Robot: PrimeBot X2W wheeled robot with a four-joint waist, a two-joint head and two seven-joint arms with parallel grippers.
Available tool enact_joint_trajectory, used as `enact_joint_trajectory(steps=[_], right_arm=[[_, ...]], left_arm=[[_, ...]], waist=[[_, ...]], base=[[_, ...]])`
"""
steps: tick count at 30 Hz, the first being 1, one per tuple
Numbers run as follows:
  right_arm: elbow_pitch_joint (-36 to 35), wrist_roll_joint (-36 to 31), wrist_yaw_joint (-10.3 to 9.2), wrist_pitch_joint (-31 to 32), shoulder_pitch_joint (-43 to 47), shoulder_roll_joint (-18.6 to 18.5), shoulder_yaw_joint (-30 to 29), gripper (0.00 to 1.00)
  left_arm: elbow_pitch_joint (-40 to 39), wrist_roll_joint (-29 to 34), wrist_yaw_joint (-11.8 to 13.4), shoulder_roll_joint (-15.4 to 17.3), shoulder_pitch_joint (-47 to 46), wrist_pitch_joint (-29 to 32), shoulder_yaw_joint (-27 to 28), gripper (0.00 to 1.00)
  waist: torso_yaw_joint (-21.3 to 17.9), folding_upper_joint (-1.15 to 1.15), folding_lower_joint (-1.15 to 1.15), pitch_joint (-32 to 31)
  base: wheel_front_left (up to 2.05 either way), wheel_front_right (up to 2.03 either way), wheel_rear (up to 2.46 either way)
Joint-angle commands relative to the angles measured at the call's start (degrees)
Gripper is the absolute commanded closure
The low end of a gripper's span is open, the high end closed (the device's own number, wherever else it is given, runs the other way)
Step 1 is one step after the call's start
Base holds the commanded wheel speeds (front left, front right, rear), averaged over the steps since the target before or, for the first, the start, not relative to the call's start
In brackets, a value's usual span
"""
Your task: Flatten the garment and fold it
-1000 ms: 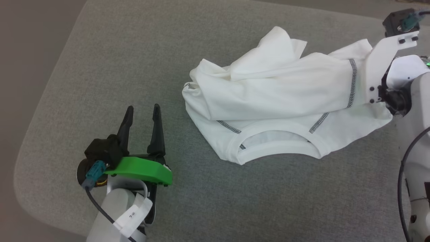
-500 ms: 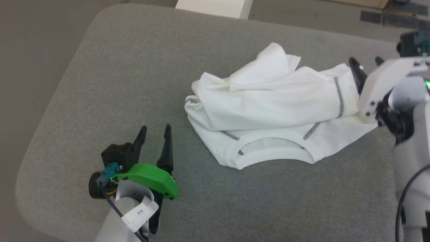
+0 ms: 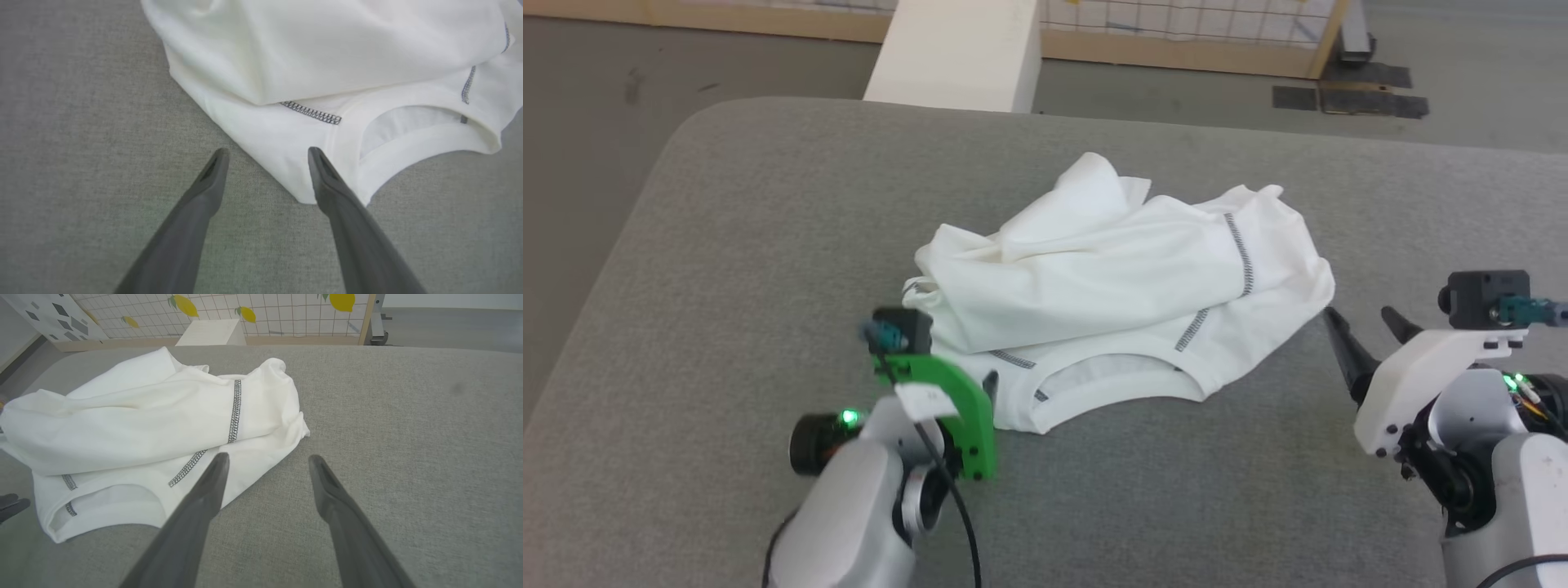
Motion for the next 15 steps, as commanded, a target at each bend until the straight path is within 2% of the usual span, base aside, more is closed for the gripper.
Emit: enact_joint_trajectory(steps=[1,7,15], right_arm=[[-1.40,0.26,-0.09,0.49,1.33,0.33,0.10,0.00],[-4.73,0.83,-0.09,2.16,3.74,0.88,0.74,0.00],[-6.82,0.69,-0.09,2.62,4.79,0.95,0.53,0.00]], left_arm=[[0.61,0.70,0.83,0.55,-2.56,0.79,0.20,0.00],[7.09,3.22,3.32,2.89,-7.12,4.83,-0.01,0.00],[14.21,1.20,1.67,2.35,-7.00,9.79,-1.18,0.00]], waist=[[-2.43,0.58,0.00,0.15],[-5.24,0.58,0.00,2.16],[-6.38,0.58,0.00,3.64]], base=[[0.00,0.00,0.00],[0.00,0.00,0.00],[0.00,0.00,0.00]])
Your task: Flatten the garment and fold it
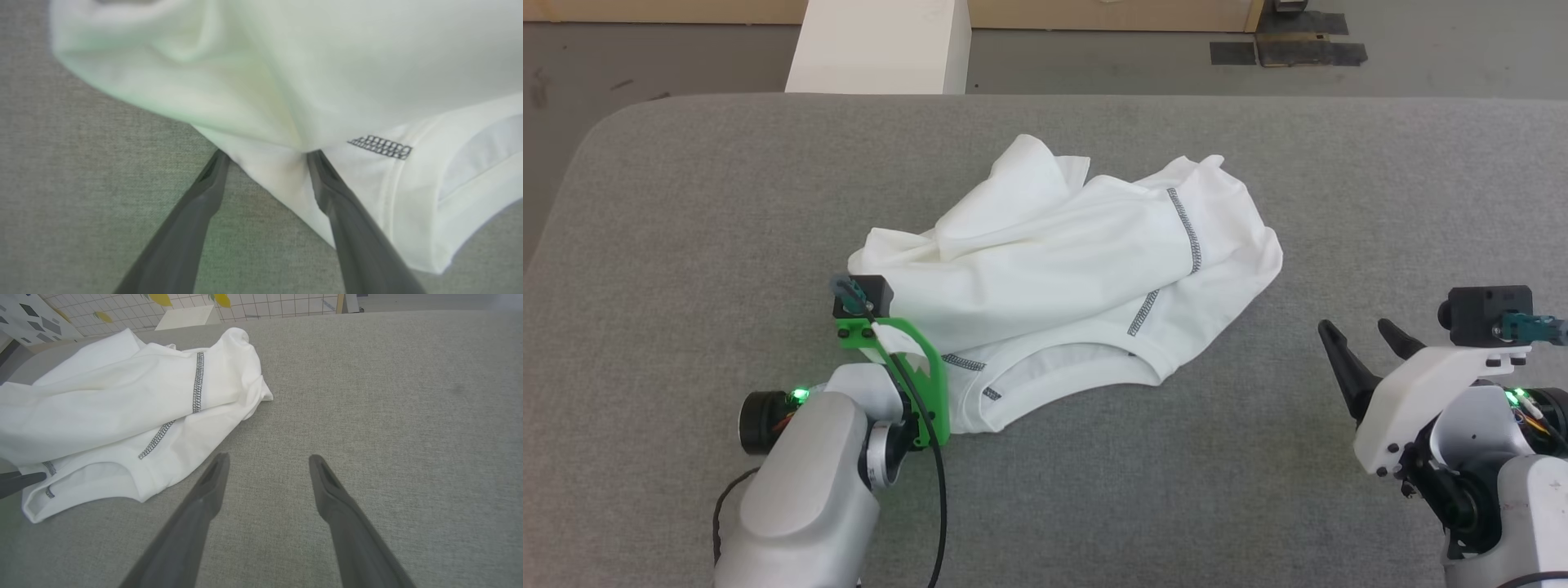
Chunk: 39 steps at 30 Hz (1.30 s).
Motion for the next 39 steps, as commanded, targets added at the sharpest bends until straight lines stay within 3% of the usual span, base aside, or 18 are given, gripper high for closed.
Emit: enact_joint_trajectory(steps=[1,2,8,16,28,39], right_arm=[[-0.47,0.04,-0.09,0.08,0.99,0.18,0.09,0.00],[-0.55,-0.01,-0.09,0.08,1.10,0.19,0.09,0.00],[-0.41,-0.56,-0.09,0.26,1.86,0.13,0.83,0.00],[2.18,-2.74,-0.09,4.13,-0.12,0.18,3.60,0.00],[16.94,-11.54,-0.09,11.17,-15.60,1.10,7.70,0.00],[26.57,-14.08,-0.09,9.46,-21.36,1.46,9.40,0.00]], left_arm=[[2.50,-1.29,-0.95,-1.02,2.15,1.84,-0.95,0.69],[2.72,-1.92,-1.19,-1.29,2.47,2.13,-0.88,1.00],[0.00,-7.05,-2.03,-2.67,5.07,-3.05,2.43,1.00],[-11.45,-11.12,-2.19,-3.06,10.34,-11.70,6.80,1.00],[-21.24,-11.12,-0.49,-3.39,12.41,-13.59,5.93,1.00],[-21.40,-11.74,-0.02,-3.82,11.79,-14.47,4.06,1.00]], waist=[[-0.30,0.58,0.00,0.41],[-0.20,0.58,0.00,0.47],[0.98,0.58,0.00,0.03],[3.23,0.58,0.00,-0.39],[5.96,0.58,0.00,4.82],[7.62,0.58,0.00,8.41]], base=[[0.00,0.00,0.00],[0.00,0.00,0.00],[0.00,0.00,0.00],[0.00,0.00,0.00],[0.00,0.00,0.00],[0.00,0.00,0.00]])
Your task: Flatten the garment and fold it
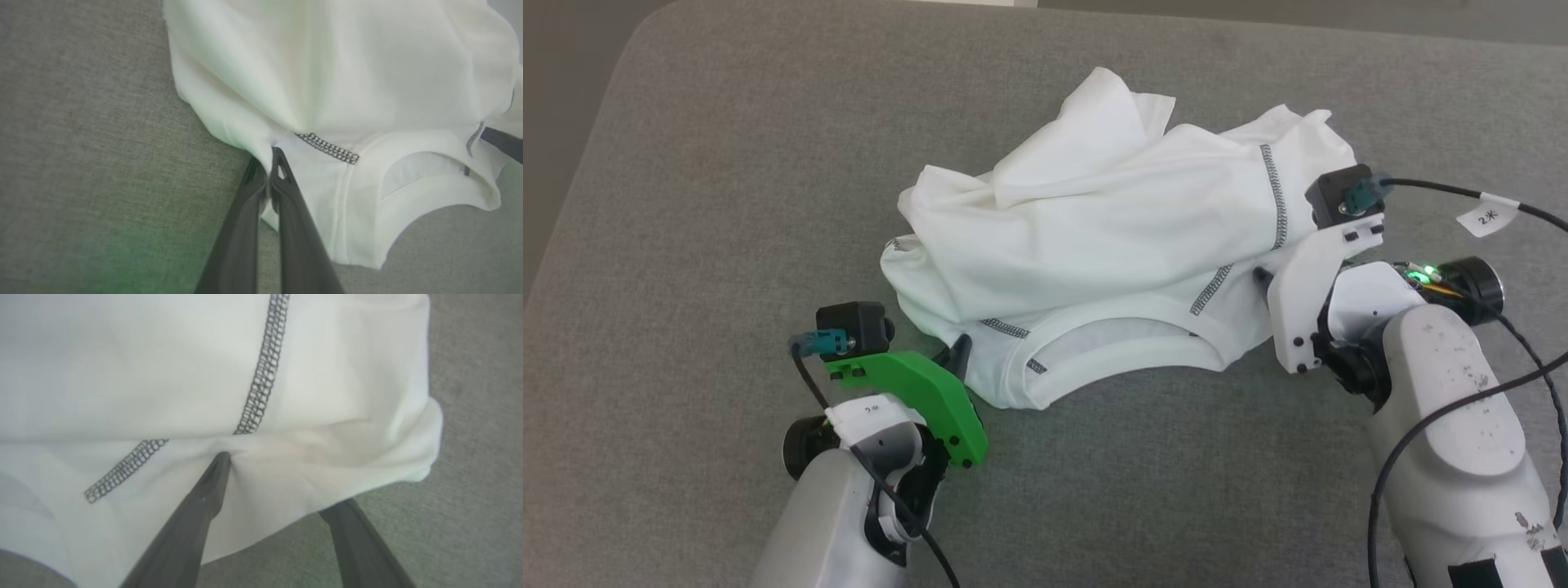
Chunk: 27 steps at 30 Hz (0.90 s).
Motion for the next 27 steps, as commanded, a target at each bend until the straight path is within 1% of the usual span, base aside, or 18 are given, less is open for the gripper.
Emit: enact_joint_trajectory(steps=[1,2,3,4,5,8,12,16,18,21,24,26,27], right_arm=[[2.43,-0.17,-0.06,0.55,0.89,0.25,1.00,0.00],[3.01,-0.05,-0.06,0.88,0.86,0.26,1.32,0.00],[3.60,0.18,-0.06,1.31,0.81,0.26,1.56,0.43],[3.91,0.45,-0.06,1.51,0.78,0.26,1.63,0.84],[4.18,0.87,-0.06,1.69,0.77,0.27,1.93,1.00],[4.03,2.33,-0.06,1.41,0.96,0.15,2.03,1.00],[1.39,5.31,-0.06,-0.22,2.02,-0.62,2.44,1.00],[-4.05,9.58,-0.06,-1.34,4.34,-2.01,2.84,1.00],[-7.79,13.23,-0.06,-1.23,5.94,-2.31,2.13,1.00],[-13.07,16.81,-0.06,-1.05,7.11,-3.18,0.83,1.00],[-17.90,21.76,-0.06,-0.27,6.77,-2.71,-1.37,1.00],[-20.32,24.52,-0.06,0.69,5.28,-2.48,-2.41,1.00],[-21.25,25.56,-0.06,1.08,4.27,-2.41,-2.80,1.00]], left_arm=[[0.27,-0.75,0.46,-0.21,-0.24,-0.39,-0.20,1.00],[0.37,-0.83,0.48,-0.22,-0.25,-0.49,-0.28,1.00],[0.48,-0.94,0.48,-0.25,-0.27,-0.61,-0.38,1.00],[0.56,-1.02,0.48,-0.26,-0.28,-0.72,-0.44,1.00],[0.66,-1.11,0.46,-0.27,-0.27,-0.90,-0.49,1.00],[0.82,-1.54,0.17,-0.31,-0.30,-1.73,-0.49,1.00],[0.38,-2.70,-0.52,-0.37,-0.23,-2.84,-0.25,1.00],[-1.64,-4.83,-1.44,-0.37,0.16,-3.46,0.35,1.00],[-3.65,-6.66,-2.14,-0.40,0.34,-3.55,1.04,1.00],[-7.22,-9.50,-3.24,-0.42,-0.10,-3.33,2.16,1.00],[-10.59,-11.87,-3.93,-0.11,-2.36,-2.32,3.63,1.00],[-12.06,-11.97,-4.12,0.98,-5.35,-1.20,4.21,1.00],[-12.62,-12.60,-4.15,1.02,-7.00,-0.72,4.69,1.00]], waist=[[0.57,0.58,0.00,0.64],[0.60,0.58,0.00,0.68],[0.62,0.58,0.00,0.69],[0.61,0.58,0.00,0.65],[0.58,0.58,0.00,0.54],[0.45,0.58,0.00,-0.22],[0.08,0.58,0.00,-2.01],[-0.74,0.58,0.00,-4.95],[-1.43,0.58,0.00,-6.93],[-2.33,0.58,0.00,-9.41],[-3.30,0.58,0.00,-12.06],[-3.80,0.58,0.00,-13.36],[-4.01,0.58,0.00,-13.84]], base=[[0.00,0.00,0.00],[0.00,0.00,0.00],[0.00,0.00,0.00],[0.00,0.00,0.00],[0.00,0.00,0.00],[0.00,0.00,0.00],[0.00,0.00,0.00],[0.00,0.00,0.00],[0.00,0.00,0.00],[0.00,0.00,0.00],[0.00,0.00,0.00],[0.00,0.00,0.00],[0.00,0.00,0.00]])
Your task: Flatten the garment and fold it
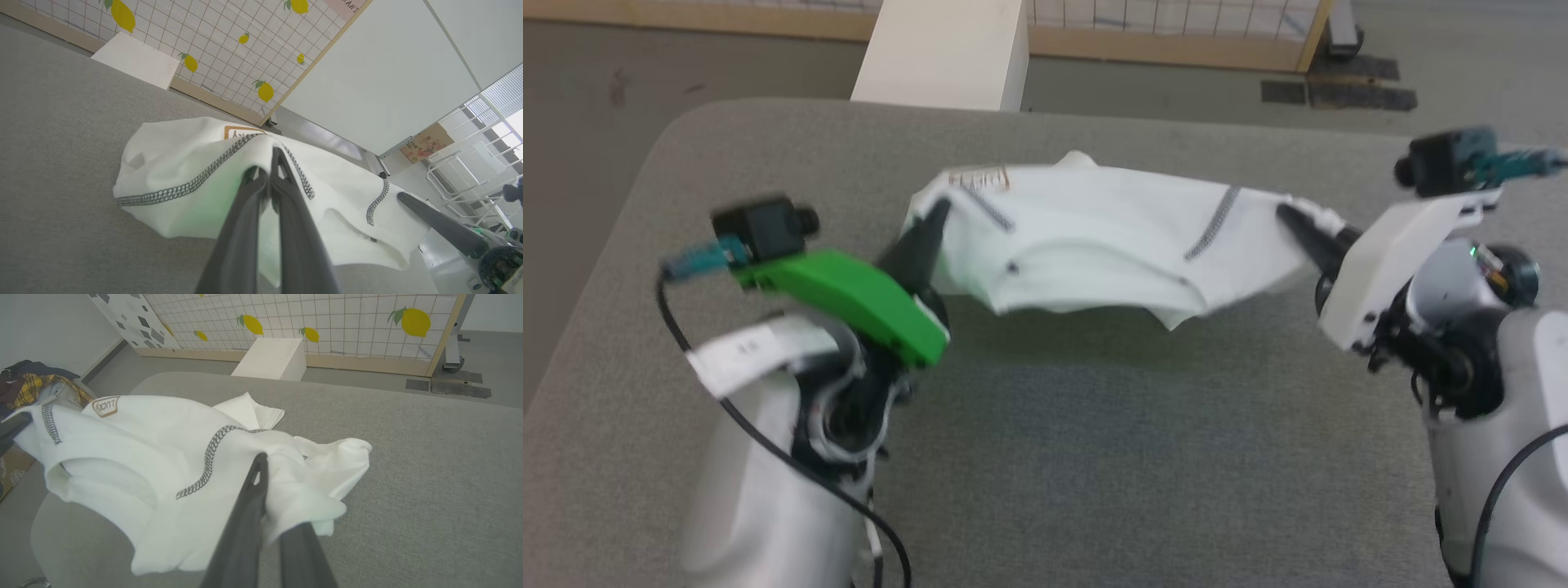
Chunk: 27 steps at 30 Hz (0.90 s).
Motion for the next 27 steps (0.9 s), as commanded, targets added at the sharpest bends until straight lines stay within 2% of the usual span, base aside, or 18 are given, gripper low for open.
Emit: enact_joint_trajectory(steps=[1,7,16,22,27], right_arm=[[-1.43,1.30,-0.08,0.66,-2.70,0.22,-0.47,1.00],[-3.55,4.24,-0.08,2.51,-12.42,0.51,-2.24,1.00],[0.07,5.47,-0.08,-0.18,-23.45,1.51,-5.75,1.00],[4.62,4.09,-0.08,-0.30,-28.91,2.19,-6.45,1.00],[10.60,0.70,-0.08,0.24,-35.96,2.56,-6.43,1.00]], left_arm=[[-0.91,-0.20,-0.47,0.98,-3.90,0.69,0.55,1.00],[-0.28,0.73,-0.37,3.38,-18.27,2.59,2.28,1.00],[5.87,4.70,-0.51,5.38,-32.70,0.77,2.42,1.00],[12.45,7.24,-0.05,7.15,-37.85,1.68,1.36,1.00],[18.38,9.95,0.89,7.90,-43.02,1.76,0.03,1.00]], waist=[[-2.08,0.58,0.00,-3.63],[-3.20,0.58,0.00,-6.16],[-4.26,0.58,0.00,-7.57],[-5.09,0.58,0.00,-4.62],[-5.75,0.58,0.00,1.69]], base=[[0.00,0.00,0.00],[0.00,0.00,0.00],[0.00,0.00,0.00],[0.00,0.00,0.00],[0.00,0.00,0.00]])
